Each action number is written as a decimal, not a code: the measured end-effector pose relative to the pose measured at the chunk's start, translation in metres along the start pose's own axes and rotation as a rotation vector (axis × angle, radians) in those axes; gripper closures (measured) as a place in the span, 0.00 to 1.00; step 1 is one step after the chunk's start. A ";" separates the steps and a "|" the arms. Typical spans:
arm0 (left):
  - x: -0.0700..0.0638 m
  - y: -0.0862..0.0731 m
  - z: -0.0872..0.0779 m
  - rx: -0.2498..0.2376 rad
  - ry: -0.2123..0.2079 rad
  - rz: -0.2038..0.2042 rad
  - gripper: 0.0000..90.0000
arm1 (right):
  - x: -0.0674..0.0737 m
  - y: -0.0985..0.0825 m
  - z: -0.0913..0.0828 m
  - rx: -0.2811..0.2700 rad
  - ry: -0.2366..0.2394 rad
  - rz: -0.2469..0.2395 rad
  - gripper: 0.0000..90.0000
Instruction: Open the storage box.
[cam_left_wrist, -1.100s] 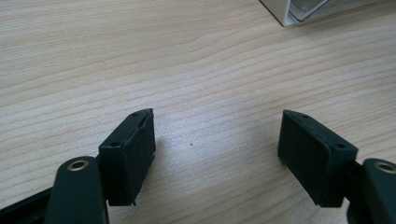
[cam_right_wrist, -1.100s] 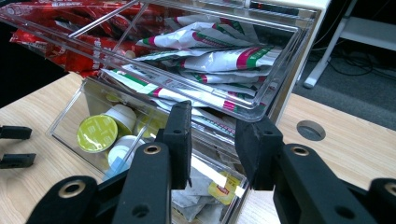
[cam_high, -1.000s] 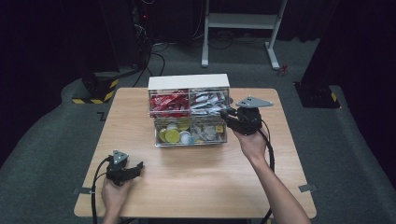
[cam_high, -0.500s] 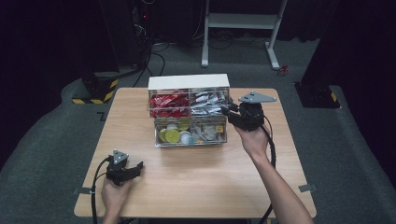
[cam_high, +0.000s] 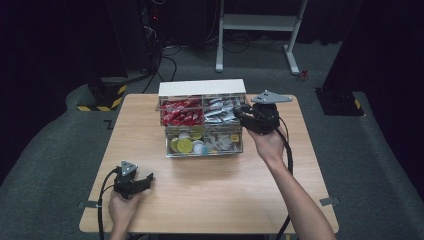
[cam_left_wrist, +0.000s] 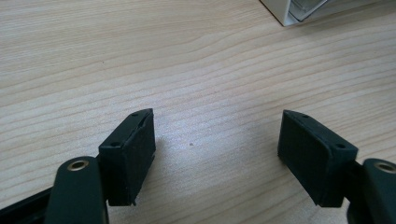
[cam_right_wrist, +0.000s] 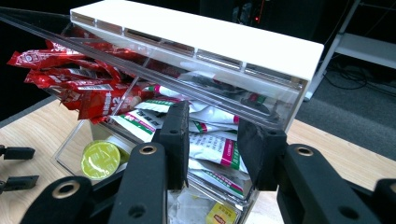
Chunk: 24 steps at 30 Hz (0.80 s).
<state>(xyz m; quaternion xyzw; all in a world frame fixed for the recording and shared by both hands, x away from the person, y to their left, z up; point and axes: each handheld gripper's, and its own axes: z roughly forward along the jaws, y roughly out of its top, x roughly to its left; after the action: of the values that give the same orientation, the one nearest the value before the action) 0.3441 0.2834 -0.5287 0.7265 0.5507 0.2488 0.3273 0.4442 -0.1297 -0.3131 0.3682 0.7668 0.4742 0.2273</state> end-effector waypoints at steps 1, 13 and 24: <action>0.000 0.000 0.000 0.000 0.000 0.000 0.31 | 0.000 0.001 0.000 0.002 -0.001 -0.002 0.71; 0.000 0.000 0.000 -0.001 -0.004 -0.002 0.31 | 0.000 0.014 0.002 0.009 -0.015 0.002 0.69; -0.001 0.000 0.000 -0.001 -0.005 -0.004 0.31 | -0.002 0.018 0.004 0.011 -0.010 0.012 0.67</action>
<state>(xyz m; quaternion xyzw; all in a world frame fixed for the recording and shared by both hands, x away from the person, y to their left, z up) 0.3440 0.2826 -0.5288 0.7258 0.5511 0.2465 0.3296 0.4547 -0.1234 -0.2986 0.3763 0.7661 0.4693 0.2263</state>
